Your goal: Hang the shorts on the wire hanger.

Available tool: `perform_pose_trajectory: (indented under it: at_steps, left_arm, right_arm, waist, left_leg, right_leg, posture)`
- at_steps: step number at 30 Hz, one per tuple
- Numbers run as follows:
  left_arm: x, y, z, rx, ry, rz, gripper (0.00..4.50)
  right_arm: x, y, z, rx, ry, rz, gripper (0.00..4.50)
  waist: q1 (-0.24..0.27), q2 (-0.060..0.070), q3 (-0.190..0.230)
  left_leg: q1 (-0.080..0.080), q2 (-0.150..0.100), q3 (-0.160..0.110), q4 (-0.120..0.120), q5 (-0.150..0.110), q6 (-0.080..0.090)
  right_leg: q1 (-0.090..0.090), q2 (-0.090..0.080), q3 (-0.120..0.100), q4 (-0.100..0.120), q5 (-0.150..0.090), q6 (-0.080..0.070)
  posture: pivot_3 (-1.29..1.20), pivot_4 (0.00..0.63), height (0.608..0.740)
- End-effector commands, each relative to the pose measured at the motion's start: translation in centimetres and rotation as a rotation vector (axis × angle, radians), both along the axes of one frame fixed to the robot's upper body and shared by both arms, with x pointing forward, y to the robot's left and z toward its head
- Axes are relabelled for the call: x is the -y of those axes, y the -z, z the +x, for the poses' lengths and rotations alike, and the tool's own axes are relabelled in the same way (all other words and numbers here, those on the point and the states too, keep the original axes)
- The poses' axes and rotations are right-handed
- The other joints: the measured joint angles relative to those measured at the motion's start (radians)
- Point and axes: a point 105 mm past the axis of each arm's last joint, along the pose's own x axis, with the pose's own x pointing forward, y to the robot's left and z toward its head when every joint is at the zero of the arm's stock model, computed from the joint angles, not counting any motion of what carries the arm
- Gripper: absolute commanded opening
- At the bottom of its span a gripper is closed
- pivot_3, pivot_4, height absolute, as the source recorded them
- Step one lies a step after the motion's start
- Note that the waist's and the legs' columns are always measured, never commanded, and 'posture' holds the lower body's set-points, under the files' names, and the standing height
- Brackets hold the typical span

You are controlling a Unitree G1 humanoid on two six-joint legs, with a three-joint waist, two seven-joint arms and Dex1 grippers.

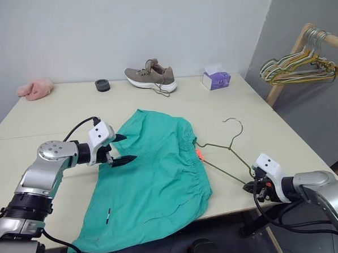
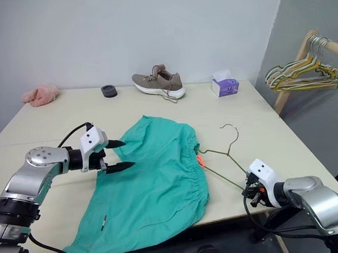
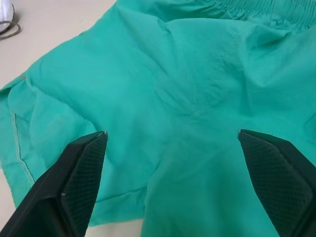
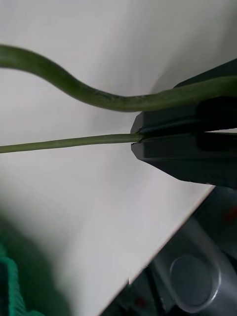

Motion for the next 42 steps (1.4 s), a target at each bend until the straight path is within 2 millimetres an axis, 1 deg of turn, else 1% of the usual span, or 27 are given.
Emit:
perform_pose_trajectory:
  at_steps: [1, 3, 7, 10, 15, 21, 24, 26, 29, 31, 33, 35, 37, 39, 42]
  left_arm:
    - [-0.2, -1.2, 0.5, 0.057, -0.003, 0.003, 4.47]
    - [-0.1, -1.2, 0.5, 0.058, -0.003, 0.004, 4.47]
    - [-0.2, -1.0, 0.5, 0.061, -0.005, 0.007, 4.47]
    - [-0.2, -0.9, 0.5, 0.060, -0.005, 0.005, 4.47]
    - [0.0, -0.7, 0.4, 0.061, -0.006, -0.003, 4.47]
    - [0.1, -1.0, 0.7, 0.073, -0.032, -0.048, 4.47]
    - [0.0, -1.8, 1.4, 0.102, -0.070, -0.094, 4.47]
    - [-0.1, -3.3, 2.0, 0.121, -0.094, -0.166, 4.47]
    - [-0.2, -5.2, 2.8, 0.168, -0.093, -0.200, 4.47]
    - [-0.6, -7.0, 3.8, 0.231, -0.105, -0.200, 4.47]
    - [-0.7, -8.1, 4.3, 0.267, -0.095, -0.187, 4.47]
    - [-0.3, -8.6, 4.2, 0.259, -0.030, -0.157, 4.47]
    - [0.3, -8.7, 3.6, 0.225, 0.065, -0.112, 4.47]
    - [0.6, -8.4, 3.1, 0.190, 0.133, -0.066, 4.47]
    - [1.0, -7.4, 2.4, 0.141, 0.228, 0.021, 4.47]
  right_arm:
    - [-1.1, -1.1, 0.8, -0.044, 0.053, 0.104, 0.00]
    - [-2.2, -1.7, 0.9, -0.102, 0.072, 0.182, 0.00]
    - [-3.9, -2.8, 1.1, -0.195, 0.091, 0.286, 0.00]
    - [-5.1, -3.5, 1.8, -0.227, 0.124, 0.342, 0.00]
    - [-7.2, -4.5, 3.5, -0.193, 0.181, 0.410, 0.00]
    - [-8.6, -5.3, 4.7, -0.085, 0.223, 0.404, 0.00]
    - [-9.6, -6.6, 4.8, 0.083, 0.128, 0.348, 0.00]
    - [-10.4, -7.2, 4.3, 0.179, 0.032, 0.294, 0.00]
    - [-11.0, -7.2, 3.6, 0.257, -0.063, 0.232, 0.00]
    - [-11.3, -7.1, 3.4, 0.327, -0.129, 0.178, 0.00]
    - [-11.4, -7.1, 3.4, 0.380, -0.177, 0.138, 0.00]
    - [-11.6, -7.0, 3.4, 0.433, -0.229, 0.095, 0.00]
    - [-11.7, -6.8, 3.4, 0.481, -0.283, 0.053, 0.00]
    - [-11.8, -6.7, 3.3, 0.500, -0.310, 0.040, 0.00]
    - [-12.0, -6.6, 3.1, 0.571, -0.407, -0.021, 0.00]
  waist:
    - [0.000, 0.000, 0.000]
    - [-0.001, 0.000, 0.000]
    - [0.002, 0.000, 0.000]
    - [0.002, 0.000, 0.000]
    - [0.002, 0.001, 0.000]
    - [0.002, 0.001, 0.000]
    - [0.001, 0.001, 0.000]
    - [0.001, 0.001, 0.000]
    - [0.001, 0.000, -0.001]
    - [0.000, 0.000, -0.001]
    - [0.000, 0.000, -0.001]
    - [-0.004, 0.000, -0.001]
    - [-0.007, 0.000, -0.001]
    - [-0.009, 0.000, -0.001]
    - [-0.008, 0.000, -0.001]
  left_leg:
    - [0.000, 0.000, 0.000, 0.000, 0.000, 0.000]
    - [0.000, 0.000, 0.000, 0.000, 0.000, 0.000]
    - [0.000, 0.000, -0.001, 0.000, 0.000, 0.000]
    - [0.000, 0.000, -0.001, 0.000, 0.000, 0.000]
    - [-0.001, 0.000, -0.001, 0.000, 0.000, 0.000]
    - [-0.001, 0.000, -0.002, 0.000, 0.000, 0.000]
    - [-0.002, -0.001, -0.002, 0.000, 0.000, 0.000]
    - [-0.003, -0.001, -0.002, 0.000, 0.000, 0.000]
    - [-0.006, -0.001, -0.004, 0.001, 0.000, 0.000]
    - [-0.006, -0.001, -0.004, 0.001, 0.000, 0.000]
    - [-0.006, -0.001, -0.004, 0.001, 0.000, 0.000]
    - [-0.005, -0.001, -0.003, 0.001, 0.000, 0.000]
    - [-0.005, -0.001, -0.003, 0.001, 0.000, 0.000]
    - [-0.005, -0.001, -0.003, 0.000, 0.000, 0.000]
    - [-0.005, -0.001, -0.004, 0.000, 0.000, 0.000]
  right_leg:
    - [0.000, 0.000, 0.000, 0.000, 0.000, 0.000]
    - [0.000, 0.000, 0.000, 0.000, 0.000, 0.000]
    - [0.000, 0.000, 0.000, 0.001, 0.000, 0.000]
    - [0.000, 0.000, -0.001, 0.001, 0.000, 0.000]
    - [-0.001, 0.000, 0.000, 0.001, 0.000, 0.000]
    - [-0.001, -0.001, 0.000, 0.001, 0.000, 0.000]
    - [-0.002, -0.001, 0.000, 0.002, 0.000, 0.000]
    - [-0.003, -0.001, -0.001, 0.002, 0.000, 0.000]
    - [-0.005, -0.001, -0.003, 0.001, 0.000, 0.000]
    - [-0.004, -0.001, -0.003, 0.001, 0.000, 0.000]
    - [-0.004, -0.001, -0.003, 0.001, 0.001, 0.000]
    - [-0.004, -0.001, -0.003, 0.001, 0.001, 0.000]
    - [-0.004, -0.001, -0.002, 0.001, 0.001, 0.000]
    - [-0.005, -0.001, -0.003, 0.001, 0.001, 0.000]
    - [-0.005, -0.001, -0.003, 0.001, 0.000, 0.000]
  posture:
    - [-0.25, 0.000, 0.740]
    - [-0.24, 0.000, 0.740]
    - [-0.24, 0.000, 0.740]
    - [-0.24, 0.000, 0.740]
    - [-0.24, 0.000, 0.740]
    - [-0.24, 0.000, 0.740]
    - [-0.24, 0.000, 0.740]
    - [-0.24, 0.000, 0.740]
    - [-0.24, 0.000, 0.740]
    - [-0.24, 0.000, 0.740]
    - [-0.24, 0.000, 0.740]
    - [-0.25, 0.000, 0.740]
    - [-0.25, 0.000, 0.740]
    - [-0.25, 0.000, 0.740]
    - [-0.25, 0.000, 0.740]
